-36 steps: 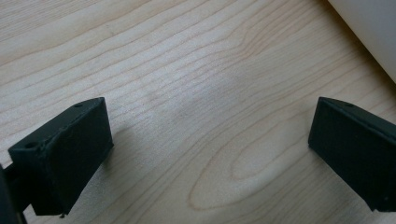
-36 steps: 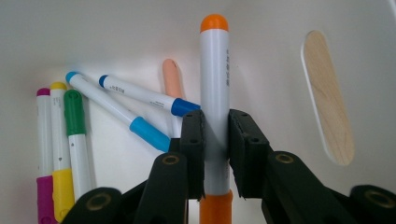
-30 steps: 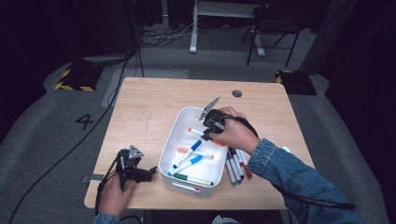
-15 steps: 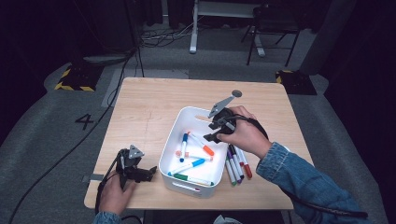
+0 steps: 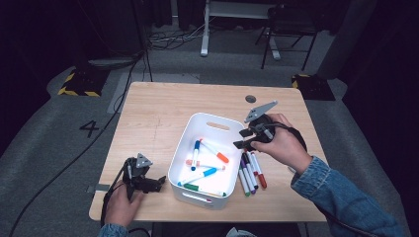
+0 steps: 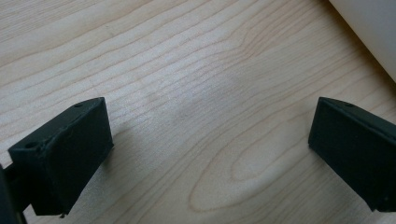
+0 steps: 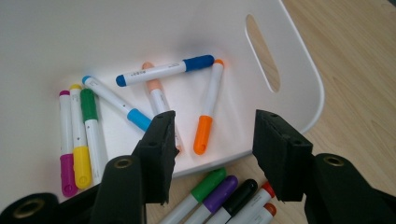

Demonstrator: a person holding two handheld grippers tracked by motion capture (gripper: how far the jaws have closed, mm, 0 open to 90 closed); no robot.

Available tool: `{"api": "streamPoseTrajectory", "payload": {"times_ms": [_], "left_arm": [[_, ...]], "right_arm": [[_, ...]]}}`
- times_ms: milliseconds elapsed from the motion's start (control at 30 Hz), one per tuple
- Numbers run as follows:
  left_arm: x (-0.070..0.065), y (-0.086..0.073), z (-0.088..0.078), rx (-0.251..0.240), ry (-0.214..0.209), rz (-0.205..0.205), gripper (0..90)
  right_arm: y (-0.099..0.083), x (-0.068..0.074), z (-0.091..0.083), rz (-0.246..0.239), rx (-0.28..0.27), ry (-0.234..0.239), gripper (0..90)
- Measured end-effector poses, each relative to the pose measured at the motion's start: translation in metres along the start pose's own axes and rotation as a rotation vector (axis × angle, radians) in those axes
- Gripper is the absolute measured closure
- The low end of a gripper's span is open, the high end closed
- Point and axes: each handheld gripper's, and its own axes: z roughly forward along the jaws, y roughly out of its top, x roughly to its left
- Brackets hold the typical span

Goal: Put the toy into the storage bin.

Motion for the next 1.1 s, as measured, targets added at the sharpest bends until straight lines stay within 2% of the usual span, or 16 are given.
{"api": "streamPoseTrajectory", "payload": {"times_ms": [67, 133, 300, 433, 467, 633, 667, 867, 900, 1100], "left_arm": [[0.0, 0.0, 0.0, 0.001, -0.003, -0.002, 0.0], [0.0, 0.0, 0.0, 0.002, -0.004, -0.002, 0.0], [0.0, 0.0, 0.0, 0.0, -0.001, -0.001, 0.0], [0.0, 0.0, 0.0, 0.001, -0.003, -0.002, 0.0], [0.0, 0.0, 0.0, 0.0, 0.0, -0.001, 0.0], [0.0, 0.0, 0.0, -0.001, -0.001, -0.001, 0.0], [0.0, 0.0, 0.0, 0.001, -0.004, -0.003, 0.0], [0.0, 0.0, 0.0, 0.001, -0.003, -0.003, 0.0], [0.0, 0.0, 0.0, 0.001, -0.003, -0.001, 0.0], [0.0, 0.0, 0.0, 0.001, -0.003, -0.003, 0.0]], "right_arm": [[-0.006, -0.003, -0.005, 0.019, 0.015, -0.007, 50.7], [-0.012, -0.005, -0.01, 0.035, 0.002, -0.006, 52.4], [-0.023, -0.012, -0.02, 0.057, 0.01, -0.037, 52.5], [-0.03, -0.018, -0.023, 0.084, 0.011, -0.04, 52.6], [-0.036, -0.023, -0.022, 0.102, 0.024, -0.046, 52.5], [-0.05, -0.034, -0.013, 0.127, 0.051, -0.073, 52.5], [-0.053, -0.035, -0.01, 0.144, 0.057, -0.063, 52.5], [-0.072, -0.044, 0.01, 0.171, 0.087, -0.072, 52.3], [-0.075, -0.045, 0.013, 0.161, 0.088, -0.073, 52.3], [-0.09, -0.05, 0.031, 0.183, 0.12, -0.073, 52.0]]}}
